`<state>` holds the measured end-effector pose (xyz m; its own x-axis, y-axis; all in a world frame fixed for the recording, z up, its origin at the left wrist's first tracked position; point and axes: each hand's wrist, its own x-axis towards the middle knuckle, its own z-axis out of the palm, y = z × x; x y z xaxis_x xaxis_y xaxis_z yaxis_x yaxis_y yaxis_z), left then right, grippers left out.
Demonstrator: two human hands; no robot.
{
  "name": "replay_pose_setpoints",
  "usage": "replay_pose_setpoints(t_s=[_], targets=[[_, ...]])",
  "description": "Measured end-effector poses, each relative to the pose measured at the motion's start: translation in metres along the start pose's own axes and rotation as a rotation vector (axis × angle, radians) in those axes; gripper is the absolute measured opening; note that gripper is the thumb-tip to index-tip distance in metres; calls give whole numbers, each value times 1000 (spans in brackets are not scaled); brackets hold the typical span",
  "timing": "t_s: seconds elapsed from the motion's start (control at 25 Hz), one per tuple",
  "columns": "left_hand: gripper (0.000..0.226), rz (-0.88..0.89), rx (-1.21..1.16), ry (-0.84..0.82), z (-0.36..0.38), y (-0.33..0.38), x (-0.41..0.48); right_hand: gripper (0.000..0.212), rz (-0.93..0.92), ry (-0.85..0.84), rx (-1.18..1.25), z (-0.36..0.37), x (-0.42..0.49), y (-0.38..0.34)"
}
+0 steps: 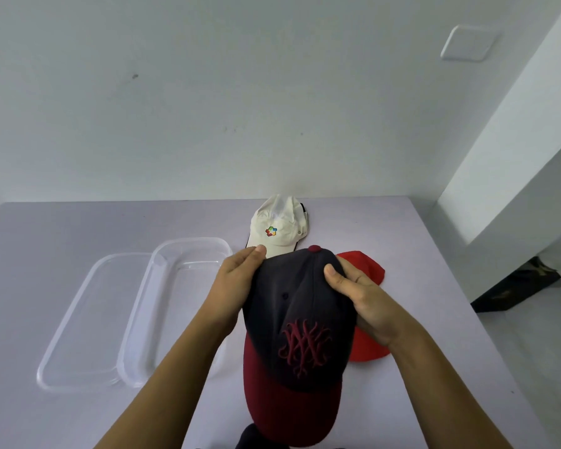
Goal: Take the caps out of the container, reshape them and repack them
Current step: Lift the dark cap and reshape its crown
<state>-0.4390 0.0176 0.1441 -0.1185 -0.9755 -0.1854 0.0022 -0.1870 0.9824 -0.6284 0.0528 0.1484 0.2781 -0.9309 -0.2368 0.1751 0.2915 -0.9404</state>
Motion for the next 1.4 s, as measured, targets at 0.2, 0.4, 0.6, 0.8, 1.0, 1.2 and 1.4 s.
replay_pose_setpoints(t_s=[0.2,0.4,0.6,0.8,1.0,1.2,1.4], targets=[[47,-20,68,-8,-5,-6,1,34,38,-41,7,3,0,8],[64,-35,249,-21,-6,-7,-1,32,57,-40,1,4,0,10],[59,19,241,19,-7,0,-1,24,62,-2,-7,2,1,8],[57,6,181,34,1,7,-2,31,40,-36,103,4,-3,-1],[72,172,356,-172,-3,15,0,31,17,0,44,1,-2,-2],[58,182,226,-274,-1,6,2,35,63,-72,268,2,-5,2],[63,180,215,-318,0,2,6,37,115,-134,336,0,-7,1]])
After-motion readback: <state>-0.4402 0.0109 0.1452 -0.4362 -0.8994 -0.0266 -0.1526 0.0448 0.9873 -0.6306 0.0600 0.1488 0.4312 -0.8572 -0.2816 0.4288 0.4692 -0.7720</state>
